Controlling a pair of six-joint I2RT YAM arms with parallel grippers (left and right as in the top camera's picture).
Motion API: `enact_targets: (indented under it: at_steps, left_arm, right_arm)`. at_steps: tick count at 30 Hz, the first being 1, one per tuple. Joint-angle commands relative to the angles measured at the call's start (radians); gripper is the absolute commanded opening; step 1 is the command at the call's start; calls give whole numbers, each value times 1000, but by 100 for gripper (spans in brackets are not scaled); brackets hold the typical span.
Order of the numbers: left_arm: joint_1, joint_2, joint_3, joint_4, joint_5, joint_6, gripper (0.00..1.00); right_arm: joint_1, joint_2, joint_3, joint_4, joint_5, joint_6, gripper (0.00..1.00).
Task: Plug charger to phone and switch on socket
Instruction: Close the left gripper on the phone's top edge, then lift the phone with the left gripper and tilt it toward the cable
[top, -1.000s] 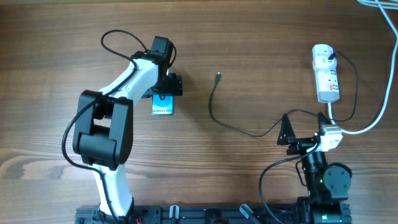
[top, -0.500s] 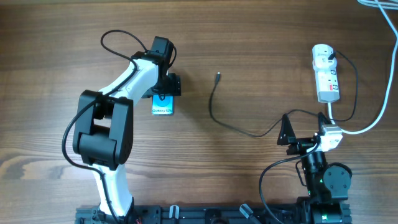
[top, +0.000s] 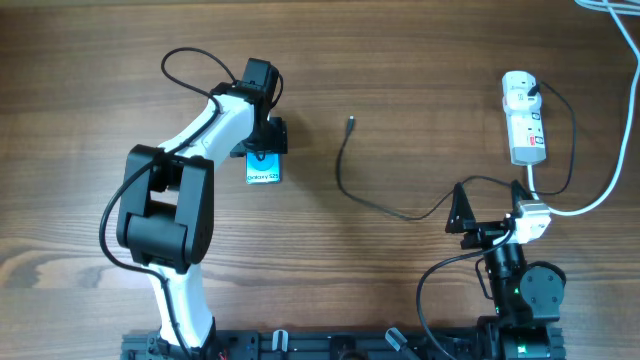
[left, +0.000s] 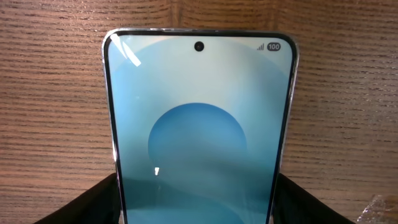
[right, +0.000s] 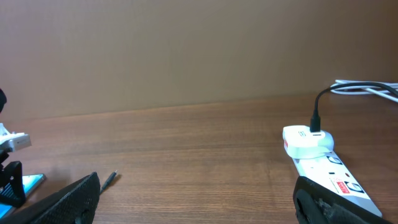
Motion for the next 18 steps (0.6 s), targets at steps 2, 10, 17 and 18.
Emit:
enact_targets:
  at_steps: [2, 10, 17, 18]
  left_arm:
    - [0, 47, -36, 14, 22, 5, 66]
    - [2, 40, 3, 0, 22, 5, 63]
    - [2, -31, 60, -43, 23, 3, 63]
    - [2, -39, 60, -43, 23, 2, 63]
  right_arm:
    - [4, -5, -1, 2, 17, 0, 100]
    - [4, -5, -1, 2, 17, 0, 100]
    - [4, -5, -1, 2, 17, 0, 100]
    - [4, -5, -1, 2, 17, 0, 100]
